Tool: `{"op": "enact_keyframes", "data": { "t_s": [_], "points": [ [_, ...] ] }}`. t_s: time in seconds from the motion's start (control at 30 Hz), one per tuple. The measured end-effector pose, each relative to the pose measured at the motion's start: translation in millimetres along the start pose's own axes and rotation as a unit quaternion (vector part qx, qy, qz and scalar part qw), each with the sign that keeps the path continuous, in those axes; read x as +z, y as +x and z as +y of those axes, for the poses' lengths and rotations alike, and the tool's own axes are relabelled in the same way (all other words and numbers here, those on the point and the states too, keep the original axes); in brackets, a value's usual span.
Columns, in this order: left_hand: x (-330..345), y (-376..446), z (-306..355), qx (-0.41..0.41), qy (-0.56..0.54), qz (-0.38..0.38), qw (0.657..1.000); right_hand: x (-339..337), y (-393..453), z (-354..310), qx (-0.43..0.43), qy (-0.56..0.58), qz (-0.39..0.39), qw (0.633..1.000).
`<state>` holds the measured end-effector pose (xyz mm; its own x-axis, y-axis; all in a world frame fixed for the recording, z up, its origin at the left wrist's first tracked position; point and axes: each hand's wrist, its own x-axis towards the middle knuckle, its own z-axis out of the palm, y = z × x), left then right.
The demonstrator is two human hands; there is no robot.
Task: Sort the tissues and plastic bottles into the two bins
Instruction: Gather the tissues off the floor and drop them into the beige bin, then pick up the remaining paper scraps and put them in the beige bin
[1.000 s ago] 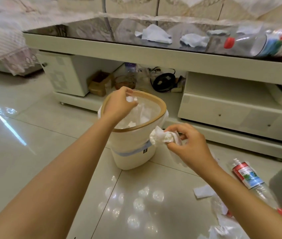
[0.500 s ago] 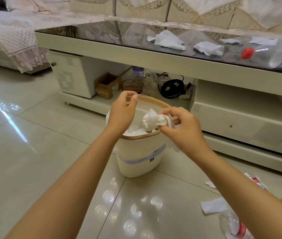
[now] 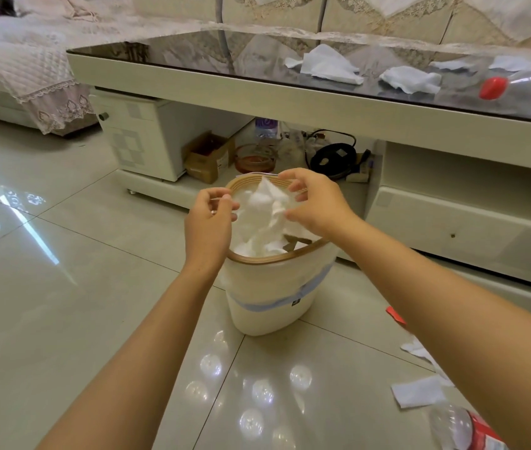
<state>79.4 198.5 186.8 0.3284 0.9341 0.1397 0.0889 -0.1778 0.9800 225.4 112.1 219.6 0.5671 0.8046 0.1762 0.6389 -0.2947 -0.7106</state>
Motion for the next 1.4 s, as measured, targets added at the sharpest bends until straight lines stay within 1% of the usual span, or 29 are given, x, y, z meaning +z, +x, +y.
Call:
{"op": "enact_keyframes", "data": {
  "t_s": [0.1, 0.2, 0.43, 0.53, 0.67, 0.8, 0.9, 0.97, 1.07, 1.17, 1.27, 1.33, 1.4],
  "points": [
    [0, -2, -1, 0.002, 0.005, 0.000, 1.000, -3, -9, 10, 0.018, -0.003, -0.006, 1.000],
    [3, -7, 1, 0.005, 0.017, 0.002, 1.000, -10, -25, 15, 0.013, 0.025, -0.013, 1.000],
    [27, -33, 5, 0.035, 0.033, -0.048, 0.998, -31, -73, 31, 0.020, 0.061, -0.004, 0.998],
    [42, -55, 9, 0.059, 0.039, -0.102, 0.992, -43, -102, 44, 0.023, 0.058, -0.003, 0.998],
    [66, -88, 13, 0.108, 0.078, -0.182, 0.974, -61, -150, 82, 0.050, 0.033, -0.015, 0.998],
    [95, -124, 8, 0.134, 0.128, -0.294, 0.938, -88, -193, 137, 0.117, 0.002, -0.030, 0.993],
    [118, -152, -12, 0.135, 0.208, -0.353, 0.902, -104, -215, 174, 0.162, -0.012, -0.023, 0.986],
    [131, -170, -33, 0.122, 0.269, -0.400, 0.868, -112, -227, 194, 0.186, -0.015, -0.012, 0.982],
    [144, -197, -59, 0.134, 0.367, -0.461, 0.797, -121, -245, 220, 0.208, -0.017, -0.010, 0.978],
    [157, -219, -78, 0.139, 0.408, -0.499, 0.751, -125, -265, 241, 0.231, -0.032, -0.025, 0.972],
    [171, -240, -94, 0.133, 0.419, -0.529, 0.725, -126, -289, 253, 0.260, -0.020, -0.051, 0.964],
    [180, -257, -103, 0.112, 0.408, -0.550, 0.720, -124, -308, 258, 0.272, 0.023, -0.056, 0.960],
    [190, -277, -113, 0.081, 0.389, -0.572, 0.718, -116, -329, 264, 0.291, 0.067, -0.044, 0.953]
  ]
}}
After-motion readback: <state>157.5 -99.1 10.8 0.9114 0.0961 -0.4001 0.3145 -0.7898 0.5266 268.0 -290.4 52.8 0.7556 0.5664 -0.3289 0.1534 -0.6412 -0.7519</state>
